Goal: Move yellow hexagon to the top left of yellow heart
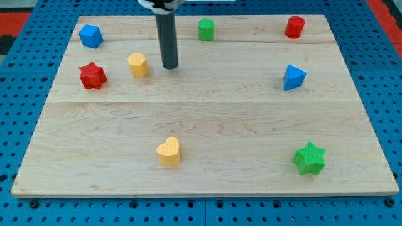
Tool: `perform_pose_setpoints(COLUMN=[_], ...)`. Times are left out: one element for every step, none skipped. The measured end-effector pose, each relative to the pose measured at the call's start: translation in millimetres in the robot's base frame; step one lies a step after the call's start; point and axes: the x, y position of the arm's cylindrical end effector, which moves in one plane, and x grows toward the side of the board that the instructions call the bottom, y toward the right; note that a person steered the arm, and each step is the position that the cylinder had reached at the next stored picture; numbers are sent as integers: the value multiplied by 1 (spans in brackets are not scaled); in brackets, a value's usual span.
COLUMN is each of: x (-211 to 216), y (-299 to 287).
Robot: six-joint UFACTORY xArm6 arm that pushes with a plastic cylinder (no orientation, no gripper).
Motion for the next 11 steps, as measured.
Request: perform_pose_setpoints(x=[-26,7,41,6,-7,8,48,18,43,99,149], y=[-59,-93,-85,-104,-77,-46,-40,-22,0,-46,-79])
